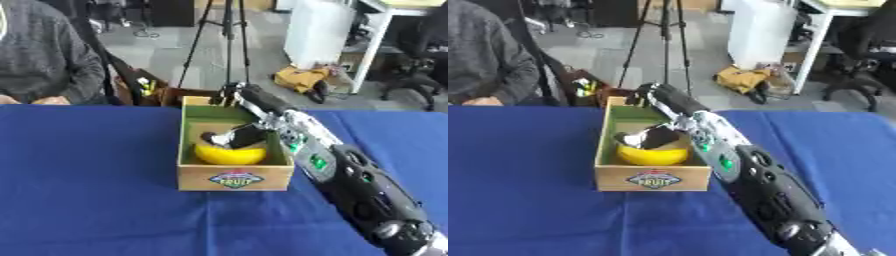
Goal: Pick up objects on the table and place them in the box.
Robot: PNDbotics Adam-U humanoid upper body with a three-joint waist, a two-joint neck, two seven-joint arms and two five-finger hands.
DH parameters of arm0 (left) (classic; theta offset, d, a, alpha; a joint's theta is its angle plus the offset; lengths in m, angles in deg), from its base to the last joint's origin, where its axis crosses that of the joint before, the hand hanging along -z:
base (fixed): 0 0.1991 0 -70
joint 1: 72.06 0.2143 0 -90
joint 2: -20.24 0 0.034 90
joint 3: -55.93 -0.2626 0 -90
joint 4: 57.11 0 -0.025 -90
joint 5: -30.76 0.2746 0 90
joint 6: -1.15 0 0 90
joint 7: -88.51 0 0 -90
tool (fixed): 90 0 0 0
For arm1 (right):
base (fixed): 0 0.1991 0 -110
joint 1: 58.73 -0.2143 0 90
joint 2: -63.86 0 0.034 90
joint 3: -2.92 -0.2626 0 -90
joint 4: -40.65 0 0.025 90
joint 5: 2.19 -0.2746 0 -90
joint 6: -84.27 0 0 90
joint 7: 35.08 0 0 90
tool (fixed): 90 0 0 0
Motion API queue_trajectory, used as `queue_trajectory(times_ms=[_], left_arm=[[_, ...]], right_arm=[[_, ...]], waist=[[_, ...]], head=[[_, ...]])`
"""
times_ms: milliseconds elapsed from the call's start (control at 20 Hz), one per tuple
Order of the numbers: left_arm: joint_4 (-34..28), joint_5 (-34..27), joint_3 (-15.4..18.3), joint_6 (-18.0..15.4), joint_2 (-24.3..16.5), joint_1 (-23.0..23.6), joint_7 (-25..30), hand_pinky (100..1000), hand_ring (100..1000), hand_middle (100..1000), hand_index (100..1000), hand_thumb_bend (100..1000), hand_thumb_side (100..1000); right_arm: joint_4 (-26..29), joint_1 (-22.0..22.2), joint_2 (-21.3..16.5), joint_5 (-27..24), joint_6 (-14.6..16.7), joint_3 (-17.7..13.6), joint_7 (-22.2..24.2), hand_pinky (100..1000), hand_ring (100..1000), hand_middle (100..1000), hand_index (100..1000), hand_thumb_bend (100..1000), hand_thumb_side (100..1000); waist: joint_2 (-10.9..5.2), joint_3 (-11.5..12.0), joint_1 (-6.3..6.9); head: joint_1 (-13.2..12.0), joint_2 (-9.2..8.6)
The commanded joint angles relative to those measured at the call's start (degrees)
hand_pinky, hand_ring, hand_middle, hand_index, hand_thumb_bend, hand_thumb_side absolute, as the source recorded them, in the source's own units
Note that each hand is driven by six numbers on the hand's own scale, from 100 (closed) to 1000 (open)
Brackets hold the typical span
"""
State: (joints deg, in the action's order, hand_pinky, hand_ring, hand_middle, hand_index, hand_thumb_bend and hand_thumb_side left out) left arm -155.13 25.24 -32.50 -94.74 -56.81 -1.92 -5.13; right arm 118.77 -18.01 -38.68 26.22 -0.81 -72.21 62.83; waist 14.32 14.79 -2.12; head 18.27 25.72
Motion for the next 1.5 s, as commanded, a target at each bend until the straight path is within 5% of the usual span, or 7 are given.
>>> queue_trajectory(times_ms=[50, 350, 600, 850, 1200, 1500], left_arm=[[-0.79, 0.42, 1.38, -0.16, -1.37, -0.07, -1.06, 674, 804, 581, 695, 580, 960], [-0.86, 1.05, 2.15, -0.29, -1.79, 0.45, -2.15, 674, 808, 582, 696, 580, 960], [-0.80, 1.26, 2.52, -0.31, -2.02, 0.76, -2.69, 674, 823, 583, 697, 580, 959], [-0.72, 1.35, 2.99, -0.35, -2.25, 1.09, -3.32, 673, 825, 585, 701, 580, 957], [-0.57, 1.27, 3.33, -0.40, -2.47, 1.26, -4.01, 671, 827, 586, 710, 576, 954], [-0.48, 1.02, 3.08, -0.58, -2.18, 1.29, -4.10, 676, 831, 593, 721, 572, 952]], right_arm=[[8.80, 0.69, -3.37, -11.19, -2.59, -0.41, -0.70, 628, 665, 667, 786, 404, 541], [26.07, 8.99, -5.90, -27.68, -6.49, -2.94, -3.03, 627, 654, 661, 795, 358, 548], [35.12, 16.95, -6.31, -37.74, -8.00, -5.70, -6.00, 622, 644, 649, 799, 312, 568], [36.43, 24.37, -4.99, -46.70, -5.84, -8.17, -9.46, 614, 634, 643, 798, 175, 638], [36.47, 32.15, -1.32, -52.14, -5.60, -10.47, -12.72, 611, 629, 643, 796, 204, 650], [36.03, 34.01, 2.15, -53.65, -7.78, -10.52, -14.24, 610, 627, 643, 796, 193, 659]], waist=[[-1.45, -2.05, 0.44], [-2.25, -8.74, 1.08], [-2.69, -12.52, 1.74], [-3.08, -14.34, 2.19], [-3.27, -15.59, 2.95], [-3.44, -15.88, 3.46]], head=[[-1.64, 0.68], [-5.87, 0.99], [-8.66, 1.34], [-10.40, 1.83], [-11.34, 1.98], [-11.29, 1.86]])
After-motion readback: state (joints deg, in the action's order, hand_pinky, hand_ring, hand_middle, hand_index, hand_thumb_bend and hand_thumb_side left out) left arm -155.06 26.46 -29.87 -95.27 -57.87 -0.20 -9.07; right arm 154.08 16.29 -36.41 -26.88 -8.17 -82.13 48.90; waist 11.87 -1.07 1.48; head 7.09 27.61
